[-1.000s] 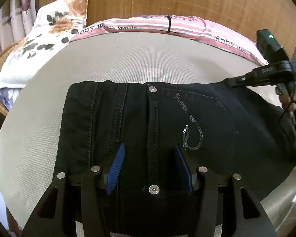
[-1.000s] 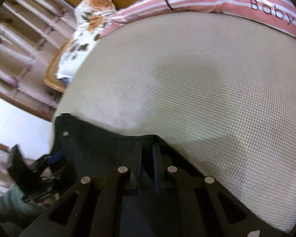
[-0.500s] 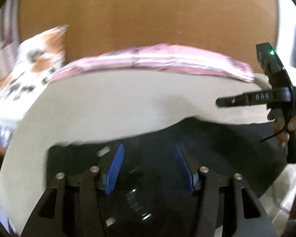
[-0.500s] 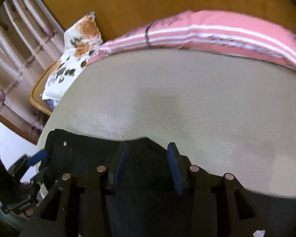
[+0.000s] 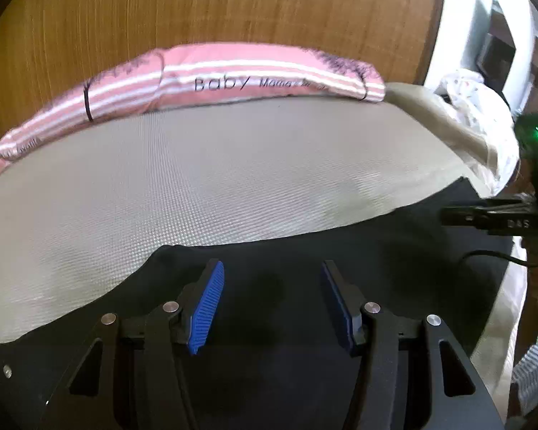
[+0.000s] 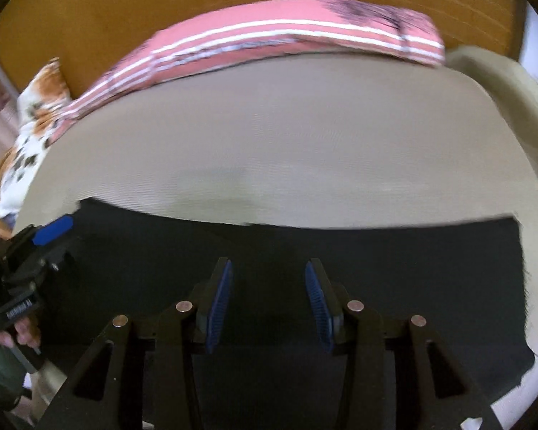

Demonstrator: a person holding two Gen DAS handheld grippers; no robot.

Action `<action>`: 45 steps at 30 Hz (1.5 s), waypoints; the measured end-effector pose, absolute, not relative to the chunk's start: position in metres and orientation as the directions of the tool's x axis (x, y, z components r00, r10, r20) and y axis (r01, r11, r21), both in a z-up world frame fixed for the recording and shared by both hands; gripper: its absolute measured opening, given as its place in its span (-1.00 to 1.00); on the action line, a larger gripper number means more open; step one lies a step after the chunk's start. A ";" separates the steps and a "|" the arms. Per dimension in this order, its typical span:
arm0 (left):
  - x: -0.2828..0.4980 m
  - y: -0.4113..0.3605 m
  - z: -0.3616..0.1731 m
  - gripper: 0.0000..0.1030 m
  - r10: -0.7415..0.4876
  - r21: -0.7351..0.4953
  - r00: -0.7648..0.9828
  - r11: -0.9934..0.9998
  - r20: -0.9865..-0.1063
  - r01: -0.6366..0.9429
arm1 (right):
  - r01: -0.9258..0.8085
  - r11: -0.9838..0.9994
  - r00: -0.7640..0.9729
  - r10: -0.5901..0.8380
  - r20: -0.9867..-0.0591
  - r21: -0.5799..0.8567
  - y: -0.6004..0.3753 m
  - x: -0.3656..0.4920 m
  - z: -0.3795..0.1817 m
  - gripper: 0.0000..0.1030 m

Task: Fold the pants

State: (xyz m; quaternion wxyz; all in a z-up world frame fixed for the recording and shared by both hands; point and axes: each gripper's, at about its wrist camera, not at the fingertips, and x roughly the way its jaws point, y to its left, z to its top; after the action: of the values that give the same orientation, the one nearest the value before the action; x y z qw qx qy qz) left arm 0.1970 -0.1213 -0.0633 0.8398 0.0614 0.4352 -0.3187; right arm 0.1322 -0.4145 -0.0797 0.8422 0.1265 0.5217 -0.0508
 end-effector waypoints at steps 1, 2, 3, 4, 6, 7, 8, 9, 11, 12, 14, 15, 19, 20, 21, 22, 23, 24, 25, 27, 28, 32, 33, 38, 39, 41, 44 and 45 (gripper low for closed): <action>0.200 -0.123 -0.068 0.09 -0.469 -0.174 0.416 0.800 -0.779 0.575 | 0.240 0.961 0.444 0.021 -0.896 0.141 -0.423 0.130 -0.084 -0.21; 0.205 -0.123 -0.073 0.09 -0.451 -0.171 0.415 0.812 -0.790 0.559 | 0.262 0.958 0.436 -0.009 -0.900 0.118 -0.432 0.128 -0.089 -0.21; 0.210 -0.121 -0.077 0.09 -0.435 -0.166 0.415 0.824 -0.799 0.542 | 0.284 0.954 0.428 -0.037 -0.903 0.096 -0.440 0.127 -0.095 -0.21; 0.216 -0.120 -0.083 0.09 -0.431 -0.176 0.407 0.829 -0.806 0.530 | 0.310 0.948 0.418 -0.064 -0.906 0.076 -0.449 0.126 -0.101 -0.21; 0.220 -0.118 -0.088 0.08 -0.431 -0.181 0.400 0.830 -0.809 0.527 | 0.330 0.938 0.449 -0.060 -0.892 0.103 -0.461 0.123 -0.107 -0.24; 0.218 -0.120 -0.088 0.08 -0.421 -0.166 0.406 0.831 -0.811 0.530 | 0.336 0.936 0.465 -0.068 -0.883 0.105 -0.465 0.124 -0.106 -0.24; 0.217 -0.122 -0.089 0.08 -0.409 -0.150 0.412 0.833 -0.814 0.533 | 0.342 0.934 0.467 -0.071 -0.881 0.106 -0.467 0.126 -0.107 -0.24; 0.217 -0.125 -0.090 0.08 -0.394 -0.127 0.420 0.835 -0.818 0.535 | 0.353 0.928 0.472 -0.070 -0.879 0.116 -0.469 0.127 -0.106 -0.22; 0.218 -0.131 -0.092 0.08 -0.377 -0.106 0.433 0.840 -0.819 0.532 | 0.354 0.929 0.479 -0.083 -0.874 0.106 -0.471 0.132 -0.107 -0.22; 0.221 -0.132 -0.093 0.08 -0.375 -0.113 0.433 0.846 -0.820 0.521 | 0.350 0.932 0.481 -0.090 -0.872 0.097 -0.473 0.135 -0.107 -0.22; 0.224 -0.132 -0.093 0.08 -0.370 -0.122 0.428 0.854 -0.825 0.505 | 0.357 0.927 0.481 -0.076 -0.874 0.116 -0.478 0.138 -0.106 -0.21; 0.224 -0.134 -0.092 0.08 -0.360 -0.113 0.427 0.857 -0.829 0.503 | 0.365 0.921 0.482 -0.064 -0.874 0.134 -0.479 0.136 -0.104 -0.19; 0.211 -0.137 -0.080 0.09 -0.355 -0.081 0.439 0.844 -0.825 0.530 | 0.397 0.897 0.514 -0.043 -0.857 0.193 -0.488 0.119 -0.087 -0.17; 0.206 -0.138 -0.075 0.09 -0.371 -0.091 0.434 0.836 -0.821 0.542 | 0.404 0.889 0.530 -0.033 -0.847 0.218 -0.491 0.110 -0.081 -0.17; 0.199 -0.140 -0.070 0.09 -0.390 -0.104 0.426 0.824 -0.816 0.556 | 0.414 0.879 0.540 -0.028 -0.841 0.236 -0.495 0.102 -0.075 -0.17; 0.191 -0.143 -0.065 0.09 -0.411 -0.114 0.417 0.809 -0.811 0.576 | 0.430 0.864 0.551 -0.022 -0.834 0.261 -0.500 0.089 -0.069 -0.17; 0.183 -0.146 -0.061 0.09 -0.431 -0.120 0.407 0.792 -0.806 0.599 | 0.440 0.853 0.560 -0.016 -0.829 0.281 -0.504 0.080 -0.065 -0.17; 0.174 -0.152 -0.057 0.09 -0.448 -0.122 0.394 0.769 -0.802 0.627 | 0.453 0.841 0.563 -0.013 -0.826 0.295 -0.508 0.069 -0.062 -0.17; 0.165 -0.159 -0.055 0.09 -0.463 -0.120 0.379 0.745 -0.801 0.656 | 0.470 0.829 0.560 -0.016 -0.828 0.302 -0.513 0.057 -0.059 -0.17; 0.146 -0.174 -0.054 0.09 -0.491 -0.121 0.341 0.692 -0.802 0.712 | 0.500 0.805 0.555 -0.016 -0.832 0.319 -0.522 0.034 -0.056 -0.16; 0.138 -0.182 -0.055 0.09 -0.501 -0.122 0.320 0.667 -0.804 0.735 | 0.519 0.790 0.550 -0.017 -0.835 0.327 -0.527 0.021 -0.055 -0.16; 0.107 -0.211 -0.062 0.09 -0.521 -0.124 0.245 0.575 -0.817 0.809 | 0.588 0.734 0.533 -0.036 -0.845 0.340 -0.545 -0.023 -0.060 -0.09; 0.098 -0.219 -0.065 0.09 -0.521 -0.125 0.224 0.551 -0.824 0.825 | 0.607 0.719 0.524 -0.043 -0.850 0.338 -0.549 -0.032 -0.064 -0.06; 0.076 -0.236 -0.073 0.09 -0.524 -0.163 0.139 0.487 -0.840 0.858 | 0.670 0.610 0.531 0.004 -0.848 0.423 -0.575 -0.068 -0.090 -0.05; 0.071 -0.237 -0.074 0.09 -0.525 -0.172 0.124 0.480 -0.842 0.860 | 0.674 0.595 0.535 0.015 -0.844 0.438 -0.578 -0.073 -0.094 -0.05; 0.064 -0.238 -0.076 0.09 -0.529 -0.198 0.094 0.467 -0.843 0.862 | 0.678 0.561 0.552 0.039 -0.833 0.475 -0.584 -0.079 -0.105 -0.03; 0.051 -0.242 -0.081 0.09 -0.513 -0.189 0.089 0.464 -0.854 0.865 | 0.668 0.540 0.588 0.039 -0.808 0.512 -0.590 -0.079 -0.113 -0.01; 0.046 -0.244 -0.082 0.11 -0.507 -0.158 0.109 0.455 -0.855 0.877 | 0.664 0.537 0.600 0.032 -0.799 0.520 -0.593 -0.078 -0.114 -0.01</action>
State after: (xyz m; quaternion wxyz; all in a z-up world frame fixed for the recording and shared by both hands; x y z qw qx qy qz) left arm 0.0459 -0.2444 -0.0816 0.7170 0.2003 0.4617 -0.4823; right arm -0.0783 -0.5926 -0.1139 0.7807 0.4367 0.3987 -0.2024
